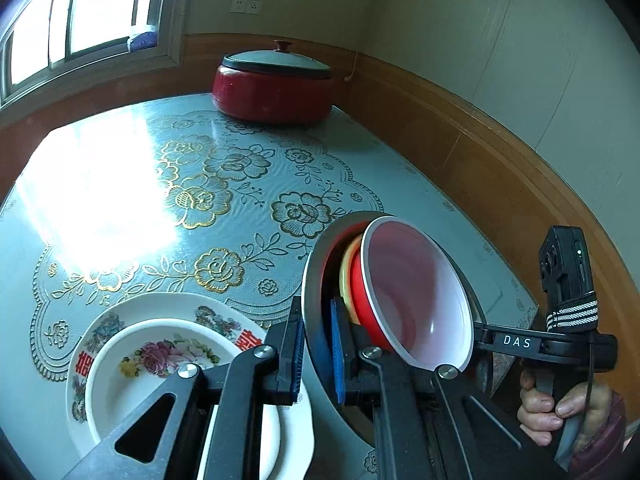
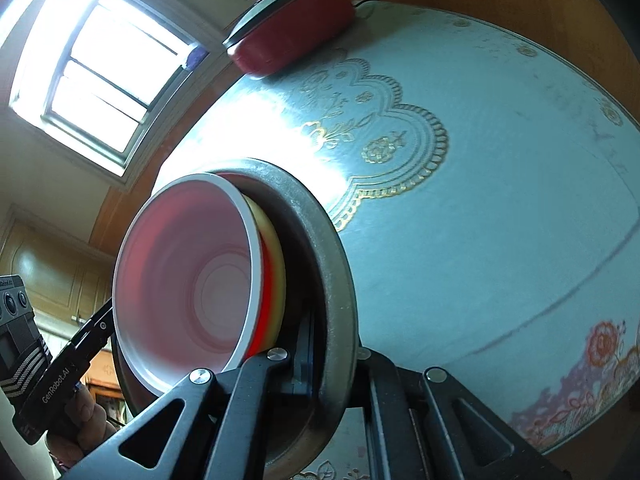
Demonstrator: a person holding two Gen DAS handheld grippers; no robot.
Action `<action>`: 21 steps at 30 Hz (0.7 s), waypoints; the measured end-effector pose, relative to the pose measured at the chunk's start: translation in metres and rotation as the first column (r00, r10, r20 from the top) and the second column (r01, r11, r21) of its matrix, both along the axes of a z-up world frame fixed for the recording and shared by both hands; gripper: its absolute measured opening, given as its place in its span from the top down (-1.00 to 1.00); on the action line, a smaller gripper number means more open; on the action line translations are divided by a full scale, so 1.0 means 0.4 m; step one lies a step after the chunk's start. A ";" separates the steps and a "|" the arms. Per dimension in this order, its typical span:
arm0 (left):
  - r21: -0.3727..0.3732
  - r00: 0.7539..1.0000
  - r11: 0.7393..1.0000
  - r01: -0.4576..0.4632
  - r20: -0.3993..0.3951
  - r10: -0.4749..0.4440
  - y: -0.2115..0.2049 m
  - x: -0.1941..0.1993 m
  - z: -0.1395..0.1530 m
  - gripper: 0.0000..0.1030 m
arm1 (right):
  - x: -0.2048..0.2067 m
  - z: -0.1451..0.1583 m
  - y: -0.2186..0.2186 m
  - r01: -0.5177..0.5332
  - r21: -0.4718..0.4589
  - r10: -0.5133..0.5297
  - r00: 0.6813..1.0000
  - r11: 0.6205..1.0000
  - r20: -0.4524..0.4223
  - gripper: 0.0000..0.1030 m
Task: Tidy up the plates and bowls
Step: 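Lift the steel bowl stack with both grippers and carry it toward the plates, then lower the steel bowl stack onto the red-character plate stack with both grippers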
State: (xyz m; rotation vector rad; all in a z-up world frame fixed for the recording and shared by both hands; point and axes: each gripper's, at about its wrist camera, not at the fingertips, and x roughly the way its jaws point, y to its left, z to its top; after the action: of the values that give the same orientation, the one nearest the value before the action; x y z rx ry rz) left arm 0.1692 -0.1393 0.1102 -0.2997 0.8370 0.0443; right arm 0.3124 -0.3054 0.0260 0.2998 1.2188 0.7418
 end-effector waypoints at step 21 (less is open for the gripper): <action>-0.023 0.984 0.985 -0.172 0.035 0.173 0.222 -0.184 0.044 0.81 | -0.120 0.045 0.278 -0.187 0.027 0.186 0.982 0.982 0.045 0.91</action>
State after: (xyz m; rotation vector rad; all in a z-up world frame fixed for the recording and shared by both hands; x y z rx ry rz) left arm 0.0954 -0.0506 0.1279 -0.3903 0.7738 0.1916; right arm 0.2643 -0.1941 0.0440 0.1960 1.2065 0.9255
